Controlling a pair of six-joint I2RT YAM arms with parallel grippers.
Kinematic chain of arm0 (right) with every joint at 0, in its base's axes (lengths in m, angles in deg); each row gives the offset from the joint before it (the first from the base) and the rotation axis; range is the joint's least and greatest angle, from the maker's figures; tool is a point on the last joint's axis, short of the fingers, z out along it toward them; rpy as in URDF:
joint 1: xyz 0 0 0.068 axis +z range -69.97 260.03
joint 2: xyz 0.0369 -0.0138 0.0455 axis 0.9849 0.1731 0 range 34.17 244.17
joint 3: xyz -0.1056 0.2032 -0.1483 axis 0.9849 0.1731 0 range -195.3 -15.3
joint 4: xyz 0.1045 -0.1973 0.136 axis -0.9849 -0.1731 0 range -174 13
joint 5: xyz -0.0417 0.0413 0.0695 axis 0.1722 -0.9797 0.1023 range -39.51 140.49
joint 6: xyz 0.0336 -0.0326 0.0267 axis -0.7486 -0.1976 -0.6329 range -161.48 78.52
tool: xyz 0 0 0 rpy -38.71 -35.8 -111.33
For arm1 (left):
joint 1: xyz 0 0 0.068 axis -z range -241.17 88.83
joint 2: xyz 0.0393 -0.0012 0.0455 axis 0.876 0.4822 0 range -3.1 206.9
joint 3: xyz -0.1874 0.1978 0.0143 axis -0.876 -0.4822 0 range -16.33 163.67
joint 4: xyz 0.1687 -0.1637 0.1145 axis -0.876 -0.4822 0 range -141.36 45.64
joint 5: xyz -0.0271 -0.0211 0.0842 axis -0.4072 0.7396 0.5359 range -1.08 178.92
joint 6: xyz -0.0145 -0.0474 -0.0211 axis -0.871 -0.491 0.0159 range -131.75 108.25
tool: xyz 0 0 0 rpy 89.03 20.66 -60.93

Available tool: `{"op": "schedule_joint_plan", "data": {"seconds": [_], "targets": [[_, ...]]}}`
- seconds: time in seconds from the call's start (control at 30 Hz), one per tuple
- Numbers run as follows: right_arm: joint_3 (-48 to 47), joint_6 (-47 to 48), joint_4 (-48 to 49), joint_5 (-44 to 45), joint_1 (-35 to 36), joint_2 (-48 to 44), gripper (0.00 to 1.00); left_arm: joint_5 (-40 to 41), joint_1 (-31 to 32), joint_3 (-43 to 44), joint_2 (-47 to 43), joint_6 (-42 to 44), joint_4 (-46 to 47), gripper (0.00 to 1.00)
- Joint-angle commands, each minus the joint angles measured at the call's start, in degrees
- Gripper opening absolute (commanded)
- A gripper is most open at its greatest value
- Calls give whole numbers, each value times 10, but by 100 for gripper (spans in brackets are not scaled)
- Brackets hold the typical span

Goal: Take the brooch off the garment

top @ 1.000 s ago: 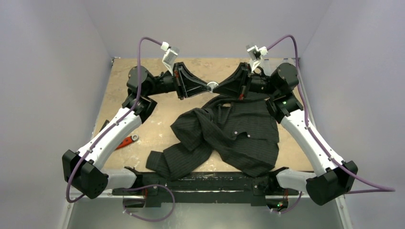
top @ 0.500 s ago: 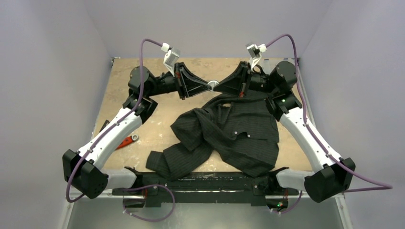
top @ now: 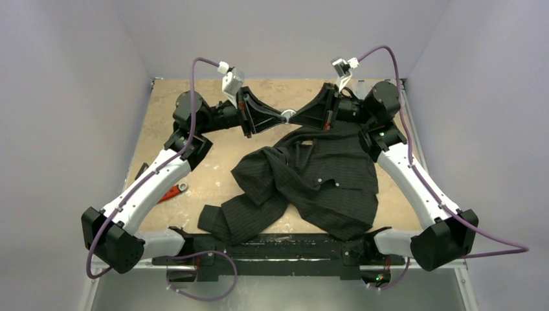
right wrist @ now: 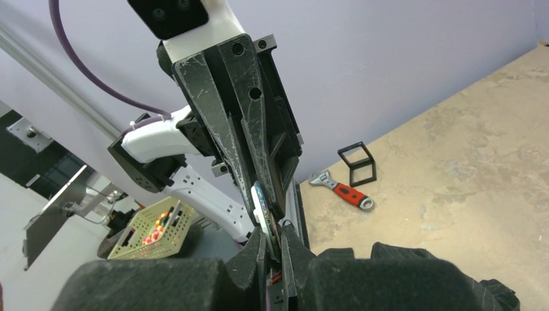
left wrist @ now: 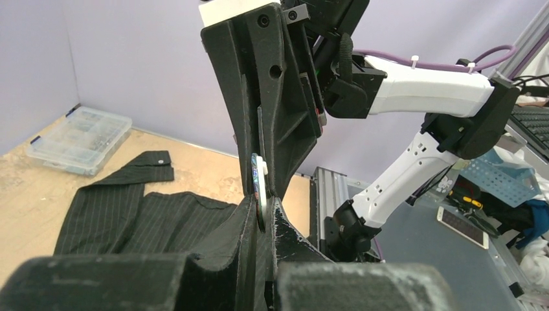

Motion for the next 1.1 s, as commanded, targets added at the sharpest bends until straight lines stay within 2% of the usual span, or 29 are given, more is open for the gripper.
{"op": "schedule_joint_plan", "data": {"seconds": [0.0, 0.33, 0.53, 0.97, 1.07], "targets": [[-15, -23, -4, 51, -33, 4, 0, -37, 5, -4, -42, 36, 24, 0], [-16, -21, 0, 82, -54, -6, 0, 7, 0, -3, -26, -45, 37, 0], [-15, -18, -24, 114, -68, -12, 0, 13, -3, -2, -23, -54, 44, 0], [-14, -6, -16, 123, -74, -24, 0, 39, -10, -1, -14, -75, 42, 0], [-14, 2, -6, 108, -74, -26, 9, 41, -10, 2, -9, -73, 41, 0]]}}
